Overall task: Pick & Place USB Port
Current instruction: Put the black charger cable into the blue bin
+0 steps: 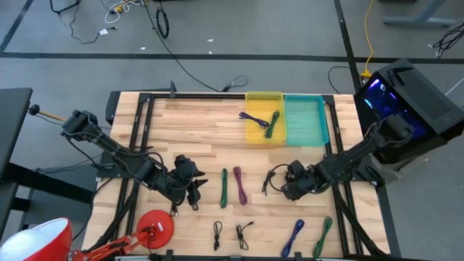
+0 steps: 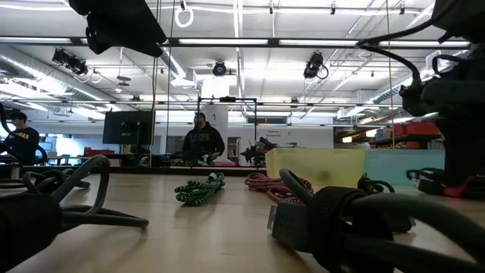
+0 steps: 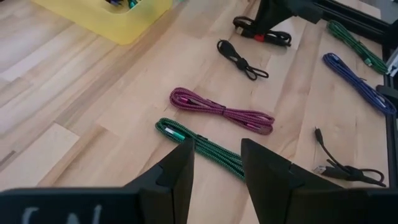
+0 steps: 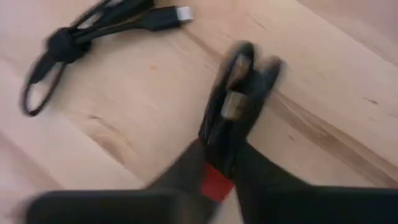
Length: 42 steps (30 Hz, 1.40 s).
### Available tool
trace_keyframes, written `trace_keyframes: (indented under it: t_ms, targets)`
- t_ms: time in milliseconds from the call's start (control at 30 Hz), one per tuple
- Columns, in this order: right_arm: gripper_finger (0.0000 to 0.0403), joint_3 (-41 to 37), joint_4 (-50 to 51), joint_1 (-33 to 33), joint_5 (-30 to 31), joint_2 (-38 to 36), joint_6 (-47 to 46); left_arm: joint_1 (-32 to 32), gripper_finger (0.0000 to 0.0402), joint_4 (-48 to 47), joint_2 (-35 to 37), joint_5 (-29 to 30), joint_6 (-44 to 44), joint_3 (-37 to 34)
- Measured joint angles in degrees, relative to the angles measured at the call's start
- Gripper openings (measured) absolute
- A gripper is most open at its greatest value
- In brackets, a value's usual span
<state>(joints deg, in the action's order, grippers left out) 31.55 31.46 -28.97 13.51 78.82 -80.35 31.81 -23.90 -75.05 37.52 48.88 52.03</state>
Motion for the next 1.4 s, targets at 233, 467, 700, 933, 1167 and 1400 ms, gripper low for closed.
trace_keyframes:
  t_ms: [233, 467, 700, 933, 1167, 1400]
  targets:
    - [0.0010, 2.9, 8.7, 2.2, 2.9, -5.9, 4.3, 0.0, 0.0138, 0.0, 0.0, 1.1, 0.0, 0.0]
    - [0.0010, 12.5, 25.9, 5.2, 10.5, -14.1, 5.9, 0.0, 0.0138, 0.0, 0.0, 1.1, 0.0, 0.0]
    - [0.0010, 25.4, 48.6, 9.7, 23.9, -20.9, 1.9, 0.0, 0.0138, 0.1, -0.1, 1.9, 0.3, 0.0]
    - [0.0010, 26.3, 57.4, 17.3, 29.3, -21.9, -2.4, 0.2, 0.0138, 1.0, -3.8, 2.8, 0.4, 0.0]
    - [0.0010, 25.2, 56.0, 24.0, 32.0, -21.8, 0.8, 0.2, 0.0138, 6.3, -7.5, 0.8, -0.5, 0.0]
    - [0.0010, 25.2, 50.8, 29.9, 32.1, -21.3, 8.4, 0.4, 0.0138, 15.3, -9.6, 0.0, -4.5, 0.0]
